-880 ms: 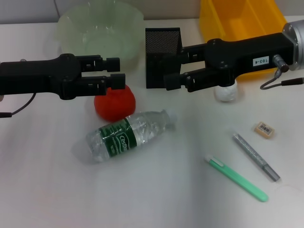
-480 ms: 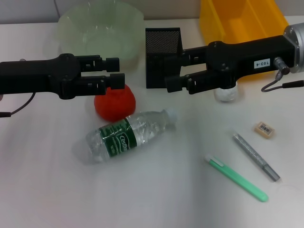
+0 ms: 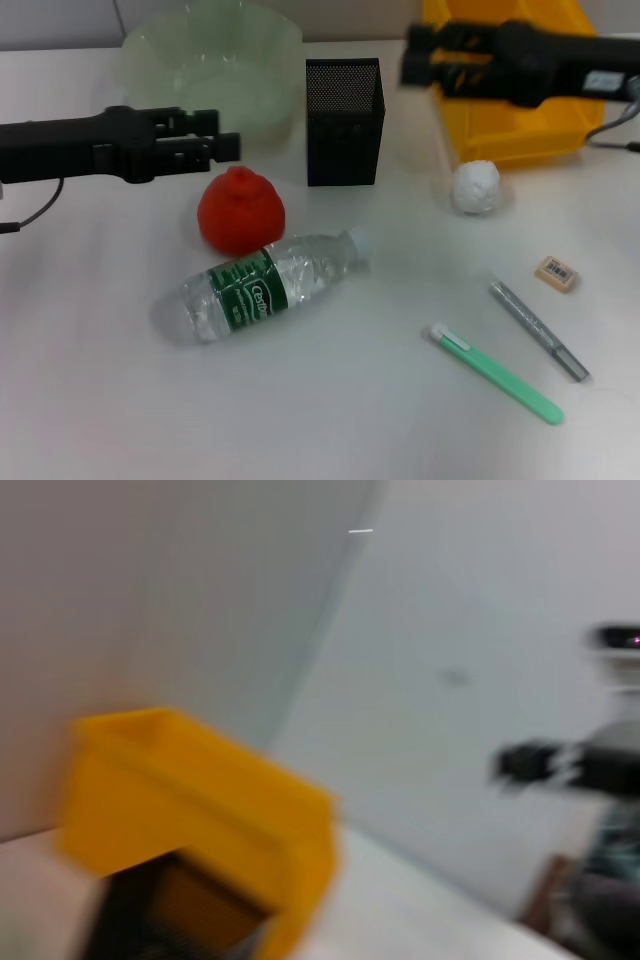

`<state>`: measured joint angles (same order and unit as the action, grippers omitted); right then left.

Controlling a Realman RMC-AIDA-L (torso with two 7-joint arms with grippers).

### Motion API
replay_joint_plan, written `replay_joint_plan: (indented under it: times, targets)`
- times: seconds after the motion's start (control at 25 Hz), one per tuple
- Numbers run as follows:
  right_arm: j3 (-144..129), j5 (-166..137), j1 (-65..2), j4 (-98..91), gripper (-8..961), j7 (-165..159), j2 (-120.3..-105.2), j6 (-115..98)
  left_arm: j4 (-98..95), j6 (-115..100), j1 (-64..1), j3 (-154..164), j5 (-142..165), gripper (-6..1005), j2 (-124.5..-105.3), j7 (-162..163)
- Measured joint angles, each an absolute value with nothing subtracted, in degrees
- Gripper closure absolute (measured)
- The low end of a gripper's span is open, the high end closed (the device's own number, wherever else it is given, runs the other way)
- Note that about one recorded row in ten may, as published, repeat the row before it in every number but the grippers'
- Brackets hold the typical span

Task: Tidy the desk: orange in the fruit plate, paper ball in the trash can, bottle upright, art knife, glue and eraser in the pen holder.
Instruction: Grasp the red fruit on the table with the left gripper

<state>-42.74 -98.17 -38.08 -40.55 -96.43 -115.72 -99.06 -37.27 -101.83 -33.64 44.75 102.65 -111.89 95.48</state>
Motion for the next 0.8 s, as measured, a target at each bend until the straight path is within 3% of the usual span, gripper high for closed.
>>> replay_joint_plan:
  times: [0.12, 0.36, 0.56, 0.64, 0.8]
  targets:
    - [-35.2, -98.1, -36.7, -39.8, 202, -93.4, -115.99, -98.9, -37.3, -88.5, -32.0, 44.7, 106.6, 348, -111.95, 96.6]
    - [-32.3, -98.1, -36.6, -38.8, 203, -91.9, -116.03, -98.5, -37.4, -82.4, -31.8, 44.7, 111.5, 352, -112.81, 96.3]
    - [-32.6, -98.1, -37.0, -38.7, 203, -91.8, -116.03, -97.4, -37.3, -79.2, -32.0, 44.7, 114.1, 356, -114.52, 94.8]
    - [-32.8, -98.1, -37.4, -38.7, 203, -91.8, -116.05, -96.9, -37.1, -77.2, -32.2, 44.8, 114.2, 357, -116.35, 92.1]
    - [-32.8, -98.1, -37.6, -38.6, 202, -91.8, -116.08, -96.8, -37.1, -74.2, -32.5, 45.9, 114.7, 360, -117.84, 90.3]
